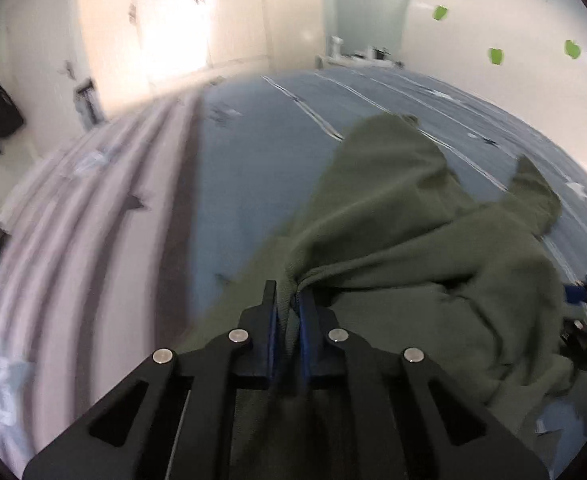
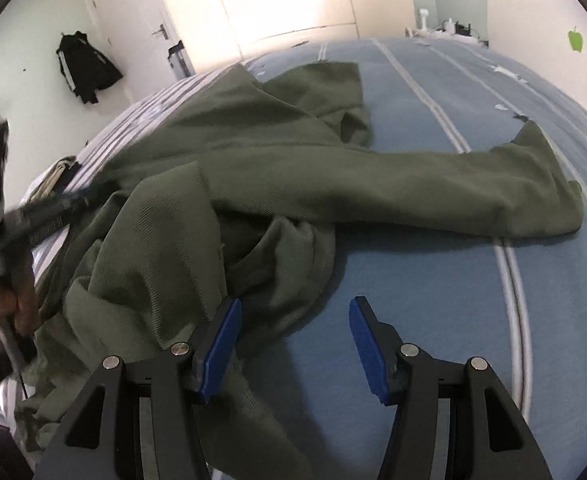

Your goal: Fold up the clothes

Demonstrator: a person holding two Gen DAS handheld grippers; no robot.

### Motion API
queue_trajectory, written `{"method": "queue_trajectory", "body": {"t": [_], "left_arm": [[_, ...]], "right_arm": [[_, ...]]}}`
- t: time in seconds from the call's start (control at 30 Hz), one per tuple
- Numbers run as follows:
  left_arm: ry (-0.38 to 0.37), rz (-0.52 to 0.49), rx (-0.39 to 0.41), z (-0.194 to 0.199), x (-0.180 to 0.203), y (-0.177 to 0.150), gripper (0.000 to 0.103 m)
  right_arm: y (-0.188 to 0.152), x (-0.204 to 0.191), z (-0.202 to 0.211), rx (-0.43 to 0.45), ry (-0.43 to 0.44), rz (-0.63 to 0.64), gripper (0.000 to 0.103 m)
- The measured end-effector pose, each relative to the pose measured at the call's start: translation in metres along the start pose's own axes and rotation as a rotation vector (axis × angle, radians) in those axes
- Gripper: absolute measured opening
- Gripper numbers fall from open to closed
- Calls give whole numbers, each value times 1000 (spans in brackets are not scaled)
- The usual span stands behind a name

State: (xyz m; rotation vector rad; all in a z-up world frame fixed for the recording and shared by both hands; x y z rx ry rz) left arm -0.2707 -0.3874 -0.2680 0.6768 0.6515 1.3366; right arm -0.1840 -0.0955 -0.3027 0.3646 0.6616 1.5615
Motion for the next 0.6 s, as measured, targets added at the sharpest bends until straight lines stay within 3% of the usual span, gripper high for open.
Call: {"method": "queue_trajectory", "body": {"t": [0.1, 0.23, 0.37, 0.47, 0.5, 0.53, 0.6], "left_arm": [[45, -2, 14, -2, -12, 12, 7], [249, 116, 33, 29, -120, 25, 7], [442, 231, -70, 49, -237, 6, 7], [480, 284, -141, 59, -282, -25, 16], [488, 279, -142, 63, -285, -30, 22], [488, 274, -137, 67, -283, -32, 36], [440, 253, -102, 78, -266, -35, 42]], "right_arm": [[-2, -12, 2, 1, 8, 24, 53], [-3, -29, 8, 9, 13, 47, 53], [-5, -40, 11, 11, 11, 59, 53], [-7, -50, 11, 7, 5, 70, 53], [-6, -53, 11, 8, 1, 75, 53], [-3, -54, 11, 13, -7, 78, 53], [3, -54, 12, 27, -13, 72, 53]]}}
Point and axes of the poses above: each gripper's, at about its wrist camera, not at the fingertips, and z roughly against the way its jaws point, x to its right, y to its top, the point moved 4 cm from there along -z, roughly the way its jaws point, and after that the axes turned 2 degrees about z, right-handed, at the moved point
